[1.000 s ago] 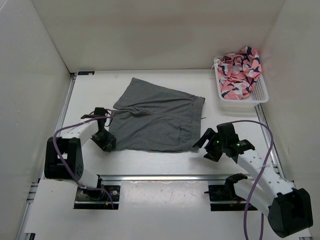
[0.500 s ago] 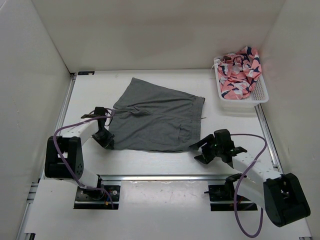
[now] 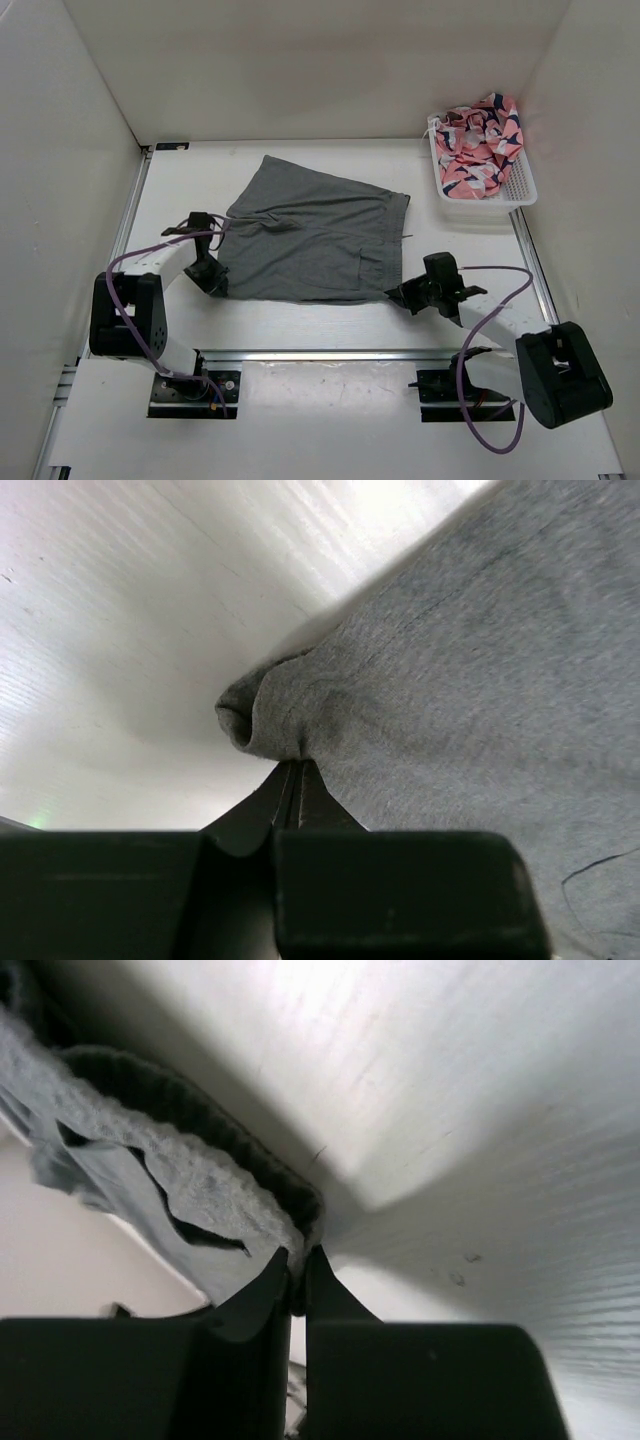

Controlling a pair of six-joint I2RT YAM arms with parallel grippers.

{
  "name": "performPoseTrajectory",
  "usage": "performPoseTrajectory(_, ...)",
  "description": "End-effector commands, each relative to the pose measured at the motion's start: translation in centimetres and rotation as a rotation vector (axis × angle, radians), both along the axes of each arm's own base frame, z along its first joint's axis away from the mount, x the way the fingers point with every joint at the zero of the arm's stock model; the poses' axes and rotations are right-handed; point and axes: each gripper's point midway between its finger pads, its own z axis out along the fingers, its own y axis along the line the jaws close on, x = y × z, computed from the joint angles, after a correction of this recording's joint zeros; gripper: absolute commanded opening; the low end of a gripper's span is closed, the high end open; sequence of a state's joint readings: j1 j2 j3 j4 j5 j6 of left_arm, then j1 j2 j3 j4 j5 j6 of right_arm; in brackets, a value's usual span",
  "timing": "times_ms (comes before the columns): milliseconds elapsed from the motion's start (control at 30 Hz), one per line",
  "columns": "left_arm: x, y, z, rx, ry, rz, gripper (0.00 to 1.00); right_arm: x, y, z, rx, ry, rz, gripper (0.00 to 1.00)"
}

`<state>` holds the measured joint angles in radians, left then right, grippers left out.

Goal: Fold and stack the shorts
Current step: Fold the shorts

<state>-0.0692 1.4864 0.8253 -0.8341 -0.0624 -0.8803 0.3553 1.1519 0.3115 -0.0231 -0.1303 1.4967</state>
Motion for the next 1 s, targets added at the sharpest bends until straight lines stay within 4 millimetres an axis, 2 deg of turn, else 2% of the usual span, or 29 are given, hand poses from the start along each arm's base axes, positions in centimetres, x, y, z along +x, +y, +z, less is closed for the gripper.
performPoseTrajectory(0,1.6,0.3,2.1,0.001,-0.084,0.006,0.1,0.7,-0.9,1.3,-0.082,-0.023,0.011,0.0)
performPoseTrajectory(33,1.7,0.5,2.4,0.0,-0.097,0.017,0.1,0.5,-1.0,2.0,-0.09,-0.04,0.028,0.0)
performPoseTrajectory(67,1.5,0.8,2.7,0.001,-0.101,0.027,0.1,-0.9,-1.7,1.4,-0.134,0.008,0.049,0.0)
performPoseTrajectory(100,1.0,0.8,2.8,0.001,-0.098,0.027,0.1,-1.0,-2.1,1.9,-0.153,0.008,0.065,0.0)
performPoseTrajectory(133,0.8,1.1,3.7,0.0,-0.12,0.038,0.1,-1.7,-2.4,2.2,-0.188,-0.007,0.122,0.0)
performPoseTrajectory(167,-0.1,1.1,3.4,-0.001,-0.109,0.047,0.1,-3.6,-3.4,1.5,-0.238,0.063,0.146,0.0)
performPoseTrajectory(233,-0.5,0.9,4.6,-0.014,-0.151,0.054,0.1,-4.8,-4.5,2.0,-0.286,0.061,0.178,0.0)
performPoseTrajectory(267,-1.6,0.9,4.7,-0.013,-0.132,0.055,0.1,-5.5,-4.8,2.1,-0.294,0.067,0.19,0.0)
performPoseTrajectory(300,-1.8,0.7,5.1,-0.027,-0.143,0.07,0.1,-6.6,-5.4,2.5,-0.306,0.073,0.185,0.0)
performPoseTrajectory(400,-2.2,0.3,7.5,-0.045,-0.208,0.066,0.1,-9.1,-6.5,2.6,-0.337,0.115,0.206,0.0)
performPoseTrajectory(433,-2.3,0.3,8.2,-0.046,-0.225,0.065,0.1,-9.2,-6.7,3.6,-0.339,0.08,0.195,0.0)
performPoseTrajectory(533,-2.0,0.4,11.4,-0.033,-0.304,0.05,0.1,-10.7,-8.1,4.7,-0.38,0.082,0.175,0.0)
performPoseTrajectory(633,-0.3,0.0,14.9,-0.055,-0.412,0.032,0.1,-10.9,-8.9,6.5,-0.41,0.045,0.159,0.0)
performPoseTrajectory(700,1.7,-0.6,16.2,-0.062,-0.45,0.011,0.1,-10.2,-9.1,8.0,-0.423,0.012,0.141,0.0)
performPoseTrajectory(733,2.9,-0.7,18.0,-0.062,-0.489,0.001,0.1,-9.8,-9.2,8.4,-0.434,0.006,0.133,0.0)
performPoseTrajectory(767,4.0,-0.9,18.7,-0.057,-0.505,-0.006,0.1,-9.2,-9.3,9.4,-0.442,-0.013,0.121,0.0)
performPoseTrajectory(800,5.2,-1.0,18.2,-0.051,-0.47,-0.014,0.1,-8.8,-9.7,9.4,-0.479,0.007,0.12,0.0)
performPoseTrajectory(833,6.6,-1.2,20.1,-0.046,-0.514,-0.022,0.1,-7.7,-9.7,10.0,-0.495,-0.022,0.124,0.0)
performPoseTrajectory(900,9.1,-1.2,20.1,-0.025,-0.504,-0.041,0.1,-5.9,-9.8,11.4,-0.543,-0.03,0.141,0.0)
performPoseTrajectory(933,11.0,-1.3,22.5,-0.018,-0.571,-0.065,0.1,-5.2,-9.9,12.0,-0.567,-0.03,0.139,0.0)
performPoseTrajectory(967,12.1,-1.1,23.2,-0.002,-0.585,-0.078,0.1,-4.0,-10.2,12.0,-0.612,-0.005,0.141,0.0)
